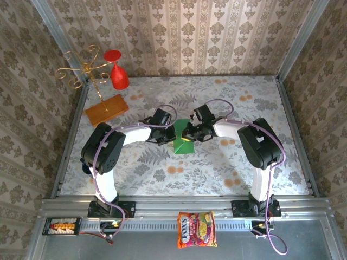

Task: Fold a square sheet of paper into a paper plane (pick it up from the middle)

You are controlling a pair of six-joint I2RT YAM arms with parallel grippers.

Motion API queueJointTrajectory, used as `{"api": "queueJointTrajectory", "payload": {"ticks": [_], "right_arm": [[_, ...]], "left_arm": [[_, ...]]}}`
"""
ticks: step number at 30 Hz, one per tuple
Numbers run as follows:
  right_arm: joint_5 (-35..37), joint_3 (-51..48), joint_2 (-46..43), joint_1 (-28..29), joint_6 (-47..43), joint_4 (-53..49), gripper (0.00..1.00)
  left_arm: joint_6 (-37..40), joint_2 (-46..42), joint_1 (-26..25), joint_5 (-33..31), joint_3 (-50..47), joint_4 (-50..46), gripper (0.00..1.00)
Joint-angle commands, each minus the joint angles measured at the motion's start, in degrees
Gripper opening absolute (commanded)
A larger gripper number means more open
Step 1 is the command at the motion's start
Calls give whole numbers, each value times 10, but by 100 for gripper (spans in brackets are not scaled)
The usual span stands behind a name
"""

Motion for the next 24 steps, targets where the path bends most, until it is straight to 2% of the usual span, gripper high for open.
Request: {"api": "queueJointTrajectory", "payload": {"ticks": [1, 12, 16, 24], "right_arm": [[10, 3, 14, -4, -23, -25, 2], [41, -6, 32, -10, -32, -32, 2], [85, -35, 11, -17, -31, -34, 2], [120, -75, -50, -25, -32, 12, 2]], "left_arm": [[19, 25, -4, -15, -2, -63, 0], [7, 28, -4, -32, 1, -83, 0], [-10, 32, -2, -46, -5, -96, 0], [-19, 54, -1, -31, -11, -96, 0]]}}
